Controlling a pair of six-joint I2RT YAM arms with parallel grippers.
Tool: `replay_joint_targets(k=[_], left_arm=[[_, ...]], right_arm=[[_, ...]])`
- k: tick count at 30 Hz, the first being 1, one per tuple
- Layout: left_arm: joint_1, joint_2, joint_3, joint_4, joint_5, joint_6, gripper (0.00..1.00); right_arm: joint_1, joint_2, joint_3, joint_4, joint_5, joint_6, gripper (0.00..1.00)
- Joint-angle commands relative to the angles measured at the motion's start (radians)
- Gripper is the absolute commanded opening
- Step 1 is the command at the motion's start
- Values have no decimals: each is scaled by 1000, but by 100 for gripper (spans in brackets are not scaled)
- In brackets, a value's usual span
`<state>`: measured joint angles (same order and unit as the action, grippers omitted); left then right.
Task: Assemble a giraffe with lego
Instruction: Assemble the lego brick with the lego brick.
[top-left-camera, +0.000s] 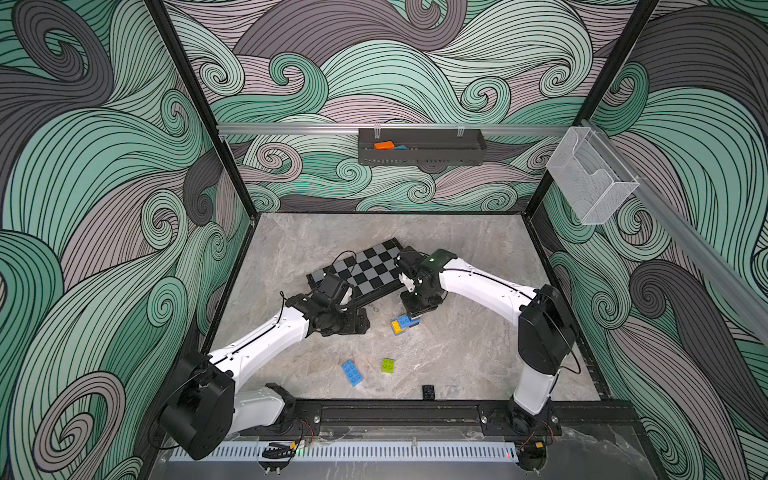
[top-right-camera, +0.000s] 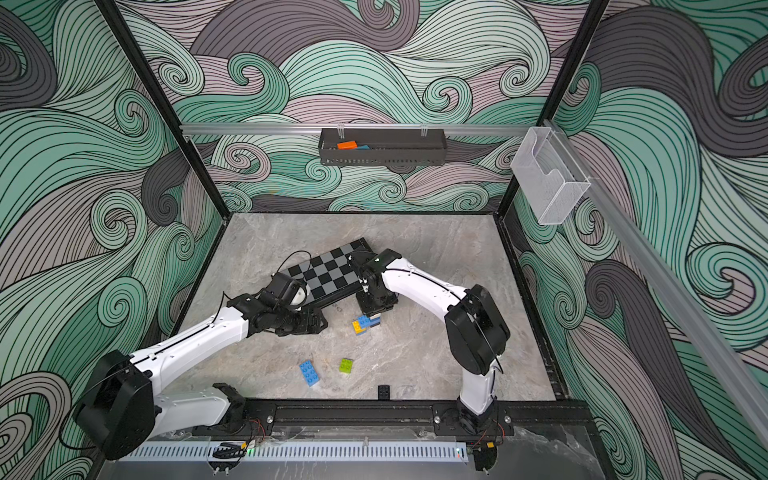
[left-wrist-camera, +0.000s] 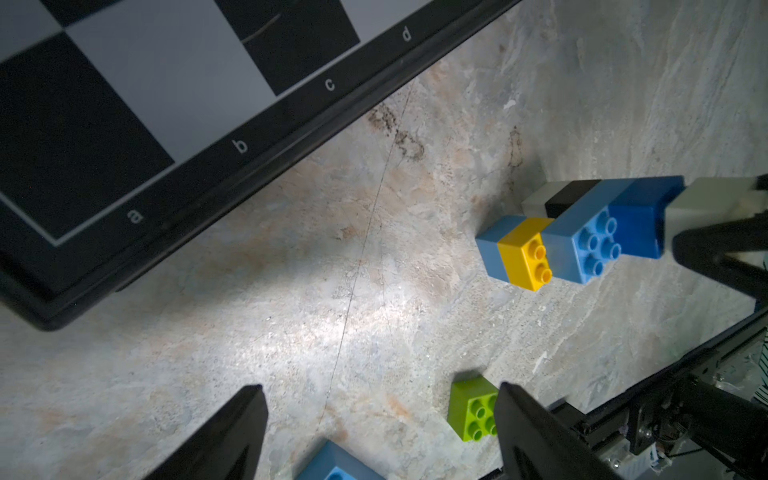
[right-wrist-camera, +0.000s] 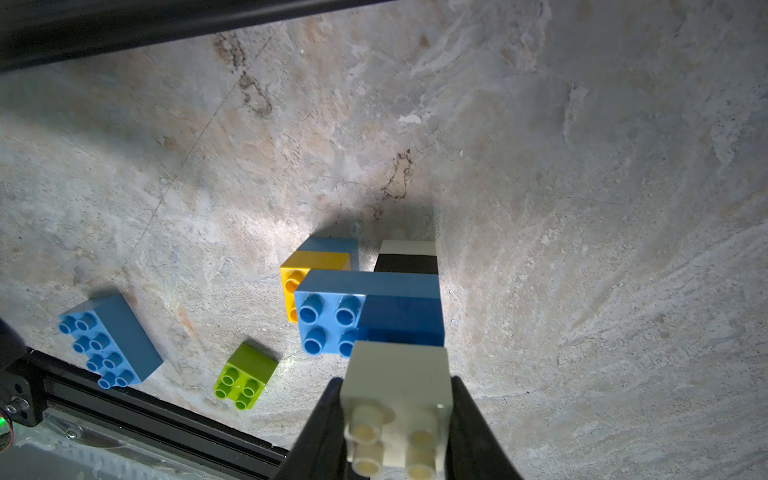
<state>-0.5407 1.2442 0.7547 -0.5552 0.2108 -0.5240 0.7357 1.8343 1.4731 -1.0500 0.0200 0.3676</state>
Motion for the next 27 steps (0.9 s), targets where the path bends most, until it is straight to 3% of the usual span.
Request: replay_joint_targets(k=[1,27], left_arm=[[-13,-17,7,-2,-19,18,90],[-27,-57,-10,8,-28,13,90]], right_arm=[[2,70,-31,-82,29,20,21],[6,151,-50,-90,57,-68,23]])
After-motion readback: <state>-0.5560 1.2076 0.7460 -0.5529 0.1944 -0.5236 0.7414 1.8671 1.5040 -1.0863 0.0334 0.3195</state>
